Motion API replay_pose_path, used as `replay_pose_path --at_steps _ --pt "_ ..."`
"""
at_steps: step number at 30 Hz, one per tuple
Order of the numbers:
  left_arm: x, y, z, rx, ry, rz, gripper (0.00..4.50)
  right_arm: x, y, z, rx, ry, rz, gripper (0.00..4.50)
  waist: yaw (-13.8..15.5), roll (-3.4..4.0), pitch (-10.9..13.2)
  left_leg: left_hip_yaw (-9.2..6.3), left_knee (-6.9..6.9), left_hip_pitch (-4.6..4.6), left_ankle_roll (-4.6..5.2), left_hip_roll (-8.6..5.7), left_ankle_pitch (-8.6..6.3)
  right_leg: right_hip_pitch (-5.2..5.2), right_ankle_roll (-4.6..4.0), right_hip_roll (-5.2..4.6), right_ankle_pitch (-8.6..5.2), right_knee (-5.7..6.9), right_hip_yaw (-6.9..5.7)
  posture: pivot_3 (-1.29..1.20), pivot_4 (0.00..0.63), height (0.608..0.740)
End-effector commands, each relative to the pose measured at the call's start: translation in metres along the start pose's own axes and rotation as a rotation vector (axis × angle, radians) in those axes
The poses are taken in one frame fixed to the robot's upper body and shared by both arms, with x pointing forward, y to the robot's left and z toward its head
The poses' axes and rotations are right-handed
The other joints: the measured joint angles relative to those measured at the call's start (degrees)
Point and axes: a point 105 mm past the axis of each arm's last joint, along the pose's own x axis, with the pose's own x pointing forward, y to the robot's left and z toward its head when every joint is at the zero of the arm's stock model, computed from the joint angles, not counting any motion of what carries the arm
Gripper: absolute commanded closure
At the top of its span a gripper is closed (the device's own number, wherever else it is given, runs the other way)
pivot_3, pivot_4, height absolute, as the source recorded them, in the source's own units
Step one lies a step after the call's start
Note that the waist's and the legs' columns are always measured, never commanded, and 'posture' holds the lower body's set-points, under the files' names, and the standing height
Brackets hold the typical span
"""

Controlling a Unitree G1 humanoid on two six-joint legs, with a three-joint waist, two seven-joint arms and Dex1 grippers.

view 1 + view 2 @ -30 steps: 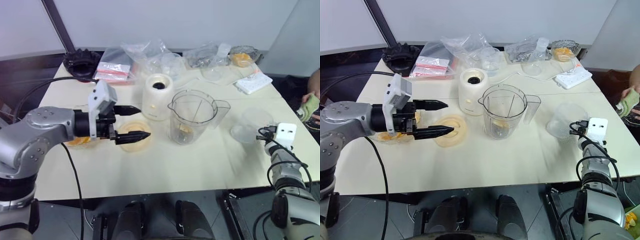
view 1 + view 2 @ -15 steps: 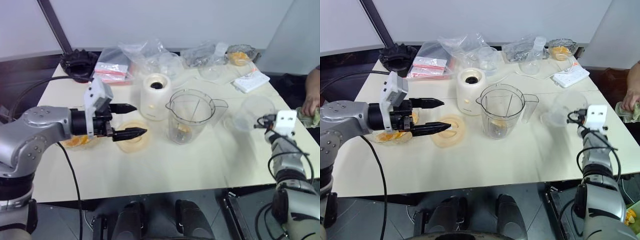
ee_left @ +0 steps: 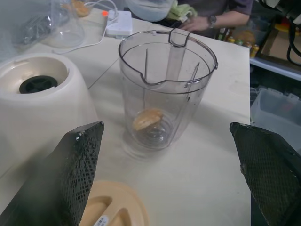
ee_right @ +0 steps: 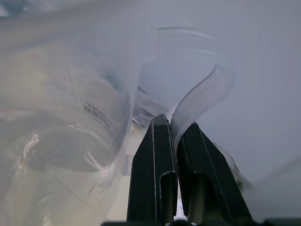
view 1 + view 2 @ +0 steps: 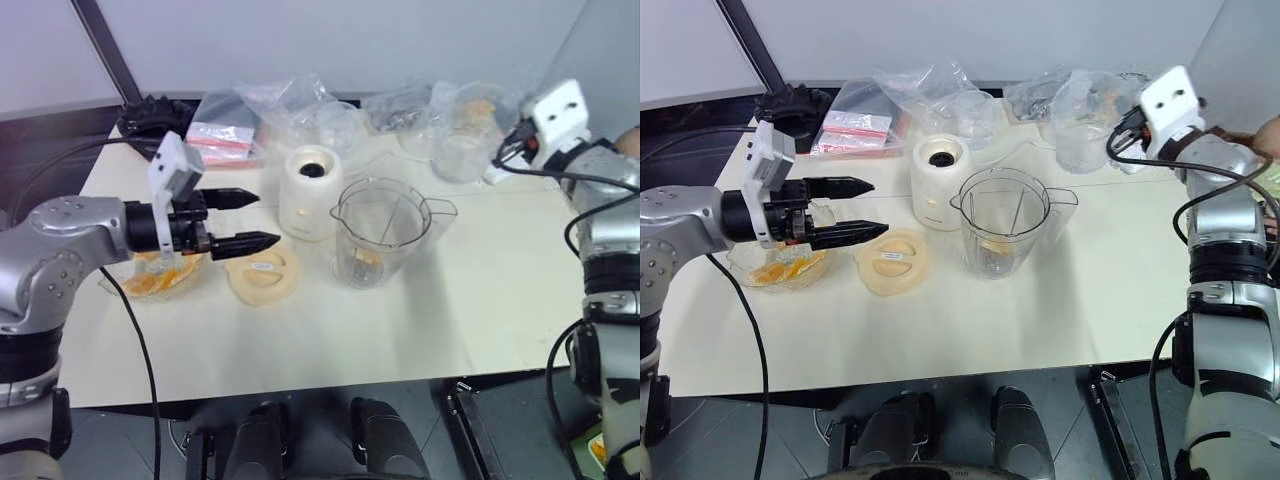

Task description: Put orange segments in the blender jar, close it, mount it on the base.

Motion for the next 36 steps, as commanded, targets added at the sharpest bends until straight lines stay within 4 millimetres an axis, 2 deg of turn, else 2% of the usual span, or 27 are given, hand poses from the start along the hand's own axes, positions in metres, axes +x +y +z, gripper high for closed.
replay_pose_path --at_steps 1,8,18,36 --pt "-0.004 -0.001 0.011 0.048 -0.035 0.007 0.0 0.001 -0.004 0.042 -0.195 -0.095 0.022 4.46 -0.01 -0.01 0.0 0.01 0.0 0.0 0.0 0.0 0.0 0.0 0.0 -0.01 0.0 0.0 0.0 0.0 0.15 0.74" --pt "-0.003 -0.001 0.007 0.049 -0.021 0.007 0.0 0.003 0.011 0.055 -0.479 -0.117 0.068 4.46 -0.02 -0.03 0.02 0.03 0.0 0.01 -0.01 0.0 0.0 -0.03 0.0 -0.01 0.0 0.02 0.0 0.0 0.15 0.74" --pt "0.0 -0.003 0.006 0.048 -0.024 0.001 0.0 0.006 0.01 0.069 -0.742 -0.179 0.02 4.46 -0.28 -0.03 0.02 0.09 0.01 0.01 -0.01 0.0 0.0 -0.07 -0.01 -0.02 0.0 0.03 0.0 0.0 0.15 0.74" --pt "0.002 -0.005 0.007 0.046 -0.029 0.001 0.0 0.011 0.017 0.077 -0.907 -0.243 0.009 4.46 -0.31 -0.04 0.02 0.11 0.01 0.02 -0.02 0.01 0.01 -0.07 -0.01 -0.03 0.0 0.04 0.02 0.0 0.15 0.74"
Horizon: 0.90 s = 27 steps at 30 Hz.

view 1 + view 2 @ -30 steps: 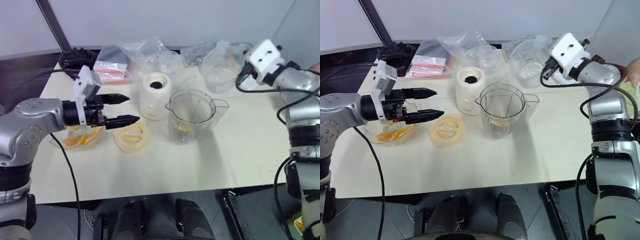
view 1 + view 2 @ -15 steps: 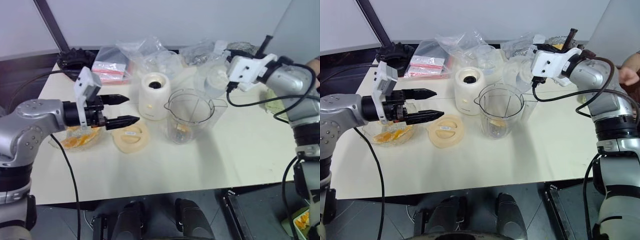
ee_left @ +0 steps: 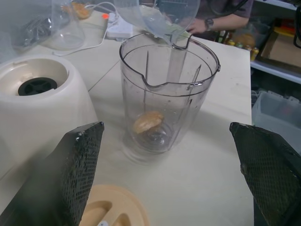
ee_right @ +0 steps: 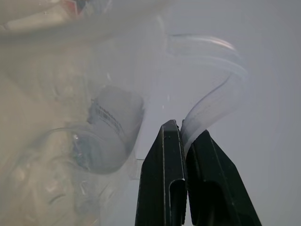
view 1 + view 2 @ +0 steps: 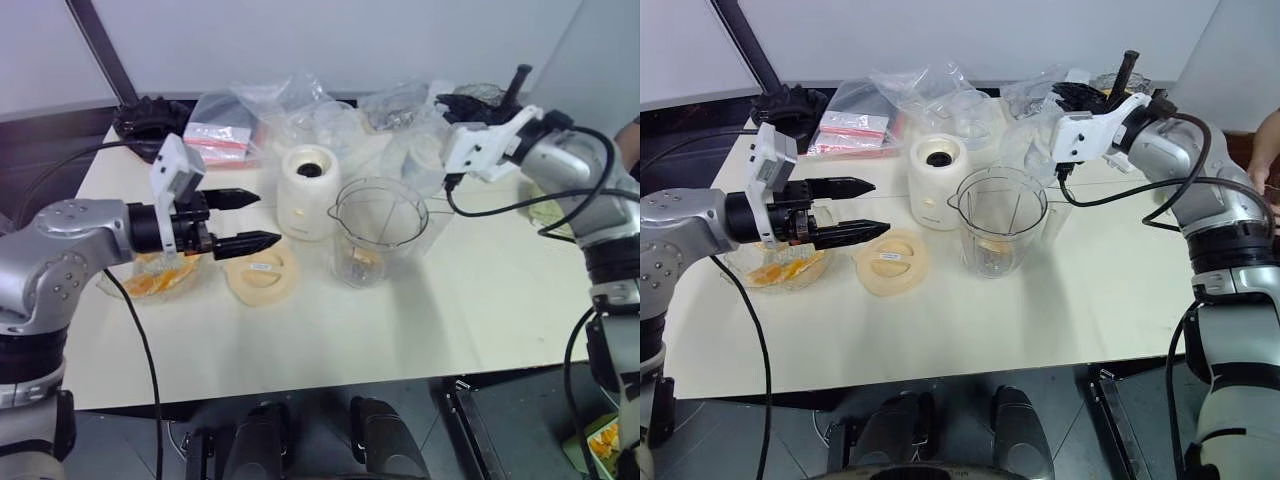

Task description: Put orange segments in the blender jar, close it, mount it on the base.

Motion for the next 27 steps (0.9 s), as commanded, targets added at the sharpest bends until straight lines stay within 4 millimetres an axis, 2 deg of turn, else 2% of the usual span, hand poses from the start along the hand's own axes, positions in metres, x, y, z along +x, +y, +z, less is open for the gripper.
replay_pose_path --at_steps 1,13,15,21,23,26,27 --pt "-0.001 -0.005 0.009 0.045 -0.022 -0.006 0.0 -0.003 -0.027 0.002 -0.069 -0.011 -0.071 4.46 0.0 0.0 0.0 0.0 0.0 0.0 0.0 0.0 0.0 0.0 0.0 0.0 0.0 0.0 0.0 0.0 0.15 0.74" --pt "0.0 -0.005 0.01 0.043 -0.025 -0.006 0.0 -0.004 -0.027 0.002 -0.101 -0.017 -0.088 4.46 0.01 0.0 0.0 0.0 0.0 0.0 -0.01 0.0 0.0 0.0 0.0 0.0 0.0 0.01 0.0 0.0 0.15 0.74" --pt "0.001 -0.005 0.01 0.043 -0.026 -0.006 0.0 -0.004 -0.029 -0.001 -0.046 -0.006 -0.108 4.46 0.0 0.0 0.0 0.0 0.0 0.0 -0.01 0.0 0.0 0.0 0.0 0.0 0.0 0.01 0.0 0.0 0.15 0.74" --pt "0.001 -0.005 0.009 0.04 -0.025 -0.008 0.0 -0.014 -0.031 -0.026 0.528 0.078 -0.221 4.46 0.14 -0.05 0.02 -0.02 0.03 0.02 0.0 0.02 0.01 0.05 0.01 0.02 0.01 0.05 0.0 0.0 0.15 0.74" --pt "0.002 -0.006 0.009 0.038 -0.025 -0.01 0.0 -0.023 -0.03 -0.035 0.705 0.103 -0.263 4.46 0.44 -0.05 0.02 -0.04 0.03 0.01 0.0 0.02 0.01 0.06 0.01 0.02 0.01 0.06 0.0 0.0 0.15 0.74" --pt "0.002 -0.007 0.008 0.034 -0.025 -0.012 0.0 -0.035 -0.03 -0.044 0.863 0.139 -0.325 4.46 0.62 -0.05 0.02 -0.04 0.04 0.01 0.0 0.02 0.01 0.07 0.01 0.01 0.01 0.06 0.0 0.0 0.15 0.74" --pt "0.002 -0.007 0.008 0.03 -0.027 -0.018 0.0 -0.045 -0.03 -0.055 0.946 0.18 -0.394 4.46 0.65 -0.05 0.02 -0.03 0.04 0.01 0.0 0.01 0.01 0.07 0.01 0.0 0.01 0.05 0.0 0.0 0.15 0.74"
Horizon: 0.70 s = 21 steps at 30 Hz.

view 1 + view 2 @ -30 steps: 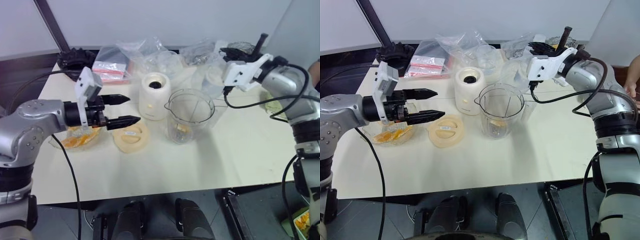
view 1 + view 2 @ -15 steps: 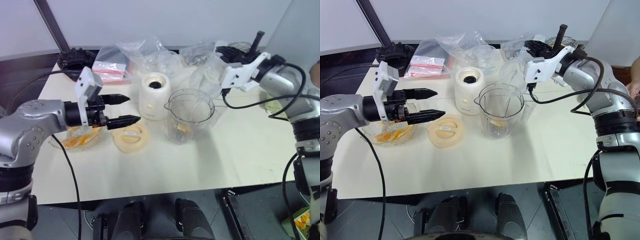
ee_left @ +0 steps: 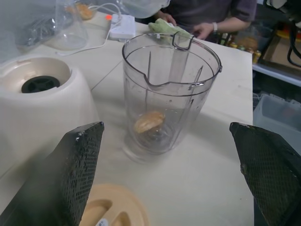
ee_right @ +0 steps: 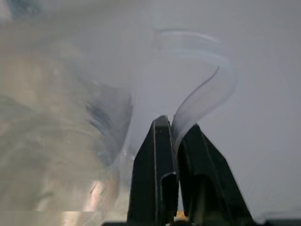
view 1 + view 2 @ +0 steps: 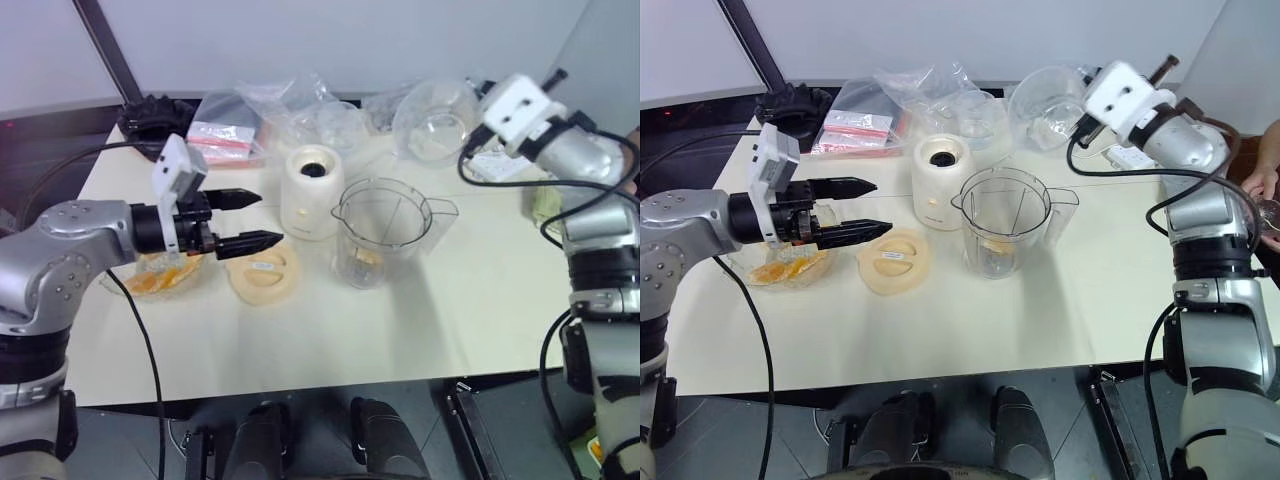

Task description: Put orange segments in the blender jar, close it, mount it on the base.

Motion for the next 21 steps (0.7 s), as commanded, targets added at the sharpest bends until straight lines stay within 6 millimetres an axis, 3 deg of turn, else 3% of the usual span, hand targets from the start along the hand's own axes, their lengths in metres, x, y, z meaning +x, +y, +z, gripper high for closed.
replay_pose_path --at_steps 1,5,9,13,17,21 --pt "0.0 -0.007 0.007 0.026 -0.023 -0.024 0.0 -0.024 -0.046 0.002 0.257 -0.021 -0.246 4.46 0.14 0.0 0.0 -0.01 0.0 0.0 0.0 0.0 0.0 0.0 0.0 0.0 0.0 0.0 0.0 0.0 0.15 0.74" --pt "0.005 -0.011 0.006 0.012 -0.035 -0.043 0.0 -0.066 -0.064 -0.049 0.515 0.123 -0.529 4.46 1.26 -0.01 -0.01 -0.02 0.01 0.01 0.0 0.01 0.0 0.0 -0.01 0.01 0.0 0.03 -0.01 0.0 0.15 0.74" --pt "0.01 -0.015 0.004 -0.002 -0.04 -0.057 0.0 -0.115 -0.059 -0.113 0.534 0.393 -0.776 4.46 1.11 -0.02 -0.03 0.0 0.07 0.0 0.0 -0.02 0.0 0.05 -0.02 -0.03 0.0 -0.03 -0.01 0.0 0.15 0.74" --pt "0.015 -0.017 0.002 -0.008 -0.039 -0.056 0.0 -0.144 -0.031 -0.151 0.578 0.525 -0.848 4.46 0.66 0.02 -0.03 0.06 0.09 0.02 0.0 -0.04 0.0 0.04 -0.02 -0.03 0.01 -0.02 0.04 0.0 0.15 0.74" --pt "0.015 -0.018 0.002 -0.013 -0.037 -0.056 0.0 -0.155 0.004 -0.175 0.589 0.593 -0.817 4.46 -0.09 0.03 -0.03 0.01 0.08 0.08 0.0 0.0 0.0 0.04 -0.01 0.08 0.01 0.08 0.05 0.0 0.15 0.74" --pt "0.014 -0.015 -0.007 0.001 0.008 -0.019 0.0 -0.16 0.026 -0.19 0.603 0.637 -0.82 4.46 -0.79 0.04 -0.03 -0.02 0.09 0.1 0.01 -0.01 0.0 0.04 -0.02 0.08 0.01 0.14 0.07 0.0 0.15 0.74"
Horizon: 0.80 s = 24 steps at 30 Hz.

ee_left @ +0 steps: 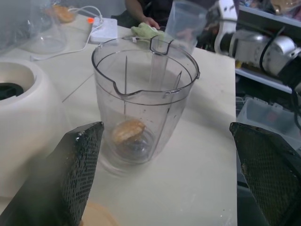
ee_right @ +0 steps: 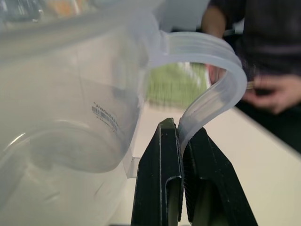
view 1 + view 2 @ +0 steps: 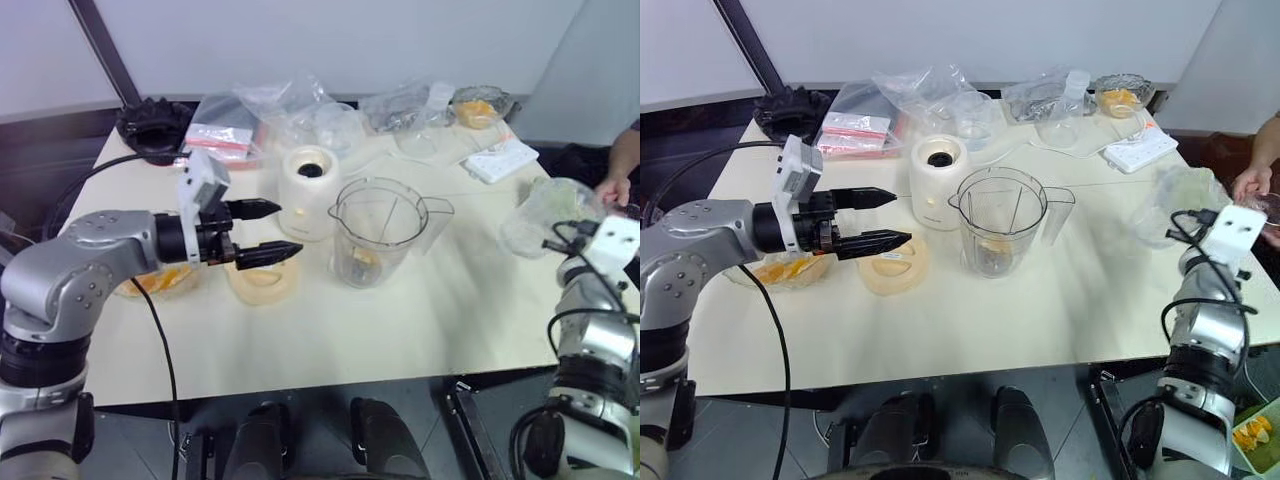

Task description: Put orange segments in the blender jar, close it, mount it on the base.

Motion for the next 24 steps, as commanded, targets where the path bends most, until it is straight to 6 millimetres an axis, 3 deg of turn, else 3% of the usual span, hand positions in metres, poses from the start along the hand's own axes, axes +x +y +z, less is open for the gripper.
replay_pose_path --at_steps 1,17,20,24 --pt "-0.002 0.0 -0.001 0.04 0.026 0.029 0.0 0.001 0.0 0.004 0.003 -0.057 -0.028 4.46 -0.14 0.0 0.0 0.01 0.0 0.01 0.0 0.0 0.0 0.0 0.0 0.0 0.0 0.0 0.02 0.0 0.15 0.74" --pt "-0.004 -0.005 -0.002 0.027 0.029 0.011 0.0 0.008 0.005 -0.05 -0.012 0.085 -0.131 4.46 -0.1 -0.03 -0.01 -0.07 0.0 -0.01 0.0 -0.02 0.0 0.04 0.0 0.01 -0.01 -0.06 0.01 0.0 0.15 0.74" --pt "-0.004 -0.005 -0.002 0.027 0.028 0.011 0.0 0.007 0.003 -0.056 -0.016 0.1 -0.135 3.51 -0.09 -0.03 -0.01 -0.08 0.01 0.0 0.0 -0.02 0.0 0.08 -0.01 0.01 -0.01 -0.09 0.01 0.0 0.15 0.74" --pt "-0.004 -0.005 -0.002 0.026 0.029 0.01 0.0 0.005 0.003 -0.06 -0.025 0.111 -0.131 1.55 -0.21 -0.06 -0.02 -0.15 0.02 0.0 0.0 -0.02 0.0 0.09 -0.01 0.01 -0.01 -0.11 0.01 0.0 0.15 0.74"
